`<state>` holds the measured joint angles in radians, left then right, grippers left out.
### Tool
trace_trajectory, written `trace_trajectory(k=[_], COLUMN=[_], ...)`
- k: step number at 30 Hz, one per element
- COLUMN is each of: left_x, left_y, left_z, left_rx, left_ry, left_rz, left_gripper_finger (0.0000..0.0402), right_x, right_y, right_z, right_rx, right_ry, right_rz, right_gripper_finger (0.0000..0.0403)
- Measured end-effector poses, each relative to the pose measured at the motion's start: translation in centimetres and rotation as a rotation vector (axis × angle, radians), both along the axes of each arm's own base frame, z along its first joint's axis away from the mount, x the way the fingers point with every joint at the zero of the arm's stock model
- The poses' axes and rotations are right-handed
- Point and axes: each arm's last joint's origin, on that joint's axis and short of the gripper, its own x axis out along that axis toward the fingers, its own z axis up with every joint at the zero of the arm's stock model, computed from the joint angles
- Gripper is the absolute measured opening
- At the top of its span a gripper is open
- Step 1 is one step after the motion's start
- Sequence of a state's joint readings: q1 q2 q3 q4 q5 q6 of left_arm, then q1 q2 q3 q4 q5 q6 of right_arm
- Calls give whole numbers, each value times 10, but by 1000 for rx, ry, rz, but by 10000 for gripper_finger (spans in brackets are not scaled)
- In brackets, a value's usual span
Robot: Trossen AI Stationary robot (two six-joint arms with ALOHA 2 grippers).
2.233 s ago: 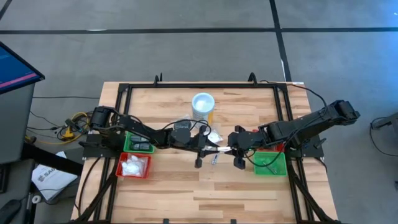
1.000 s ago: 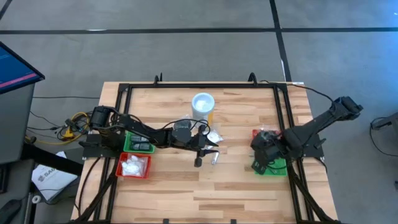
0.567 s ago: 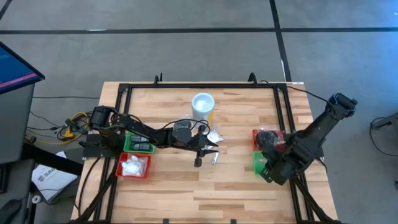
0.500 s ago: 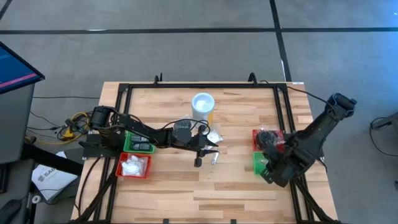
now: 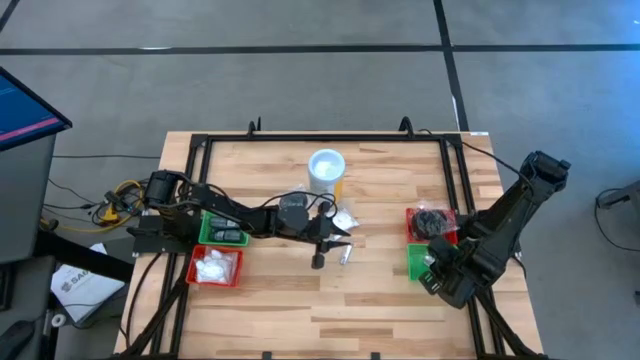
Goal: Pick & Place Travel size toiletries
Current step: Put the nail cutter into the right green bin
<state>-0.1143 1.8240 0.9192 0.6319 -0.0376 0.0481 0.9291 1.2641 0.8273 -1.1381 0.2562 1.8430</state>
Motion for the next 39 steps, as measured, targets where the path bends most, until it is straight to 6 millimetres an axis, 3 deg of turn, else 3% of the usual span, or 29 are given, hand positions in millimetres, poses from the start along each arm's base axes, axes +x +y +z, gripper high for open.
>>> trace_trajectory(k=[9, 14, 31, 39], left_x=[-1, -1, -5, -15], left_y=[0, 0, 2, 2], left_z=[-2, -2, -14, -31], left_rx=[2, 2, -55, -119], left_ry=[24, 24, 159, 368], left_rz=[0, 0, 49, 104], left_gripper_finger=[99, 99, 99, 99], right_x=[1, 1, 11, 16], right_y=[-2, -3, -17, -21], right_z=[0, 0, 0, 0], right_rx=[-12, -28, -89, -126], right_ry=[4, -3, 26, 13], right_rz=[7, 8, 27, 69], right_gripper_finger=[134, 150, 120, 119])
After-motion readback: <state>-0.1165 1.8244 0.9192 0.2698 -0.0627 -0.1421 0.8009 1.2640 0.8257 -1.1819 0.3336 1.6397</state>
